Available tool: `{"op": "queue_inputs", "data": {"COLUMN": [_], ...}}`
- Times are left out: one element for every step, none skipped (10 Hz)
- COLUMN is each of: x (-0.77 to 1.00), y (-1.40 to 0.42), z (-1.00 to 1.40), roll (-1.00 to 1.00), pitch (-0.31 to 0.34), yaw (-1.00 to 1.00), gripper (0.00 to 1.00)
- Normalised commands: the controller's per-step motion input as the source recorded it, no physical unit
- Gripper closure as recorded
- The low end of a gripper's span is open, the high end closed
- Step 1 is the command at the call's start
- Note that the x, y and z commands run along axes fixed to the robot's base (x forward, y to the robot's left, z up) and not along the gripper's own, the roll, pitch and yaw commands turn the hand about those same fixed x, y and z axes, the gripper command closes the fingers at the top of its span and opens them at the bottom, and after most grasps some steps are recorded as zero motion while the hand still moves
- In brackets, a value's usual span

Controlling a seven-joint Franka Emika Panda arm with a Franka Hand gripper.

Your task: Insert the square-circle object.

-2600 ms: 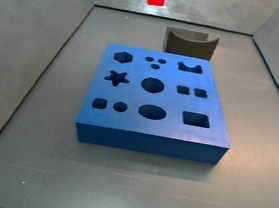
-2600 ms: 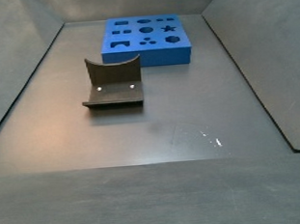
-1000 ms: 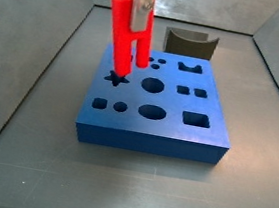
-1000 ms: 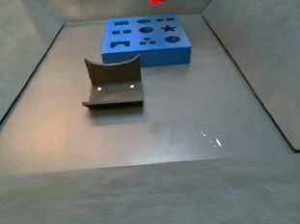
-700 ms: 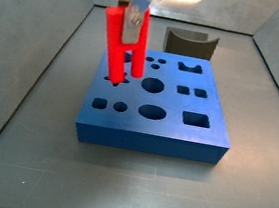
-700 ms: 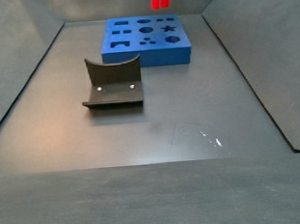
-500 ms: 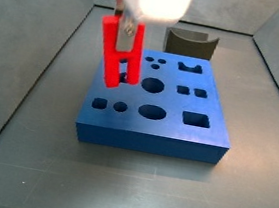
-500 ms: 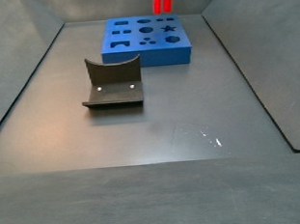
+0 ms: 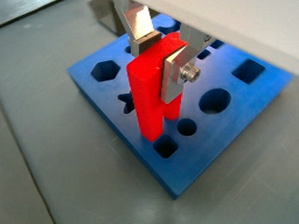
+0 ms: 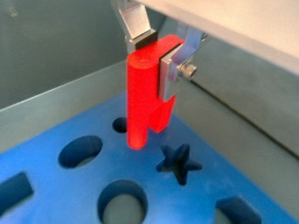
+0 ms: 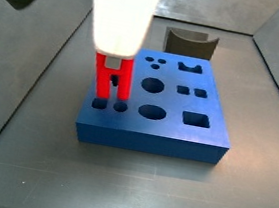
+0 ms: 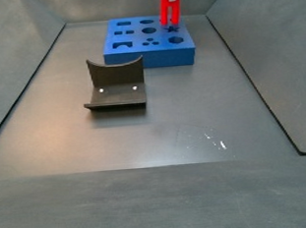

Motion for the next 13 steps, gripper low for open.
{"op": "queue_inputs", "data": {"x": [-0.04,0.23,0.00,-0.03,0.00,0.00,0.03,0.18,0.30,0.38,0.22,0.00,-0.23], "y": [0.00,-0.49,-0.05,-0.16,-0.23,-0.31,-0.34,-0.19,-0.16,-0.03,0.00,0.00,0.00], "z": [-0.47,-0.13,0.00,-0.07,-0.31,-0.41,-0.32,-0.34,-0.36,-0.46,-0.56,-0.63,-0.55], "roll": [0.02,0.02,0.00,-0.01,0.18,0.20,0.17,0.13,0.13,0.11,0.17,0.22,0.22], "pitch": [0.230,0.206,0.000,0.000,0.006,0.017,0.029,0.043,0.091,0.114,0.124,0.066,0.000], "yaw": [-0.87,-0.37,0.01,0.07,0.07,0.12,0.04,0.00,0.00,0.00,-0.04,0.00,0.05], "gripper": [1.00,1.00,1.00,1.00,1.00,1.00,1.00,1.00,1.00,1.00,1.00,1.00,1.00]}}
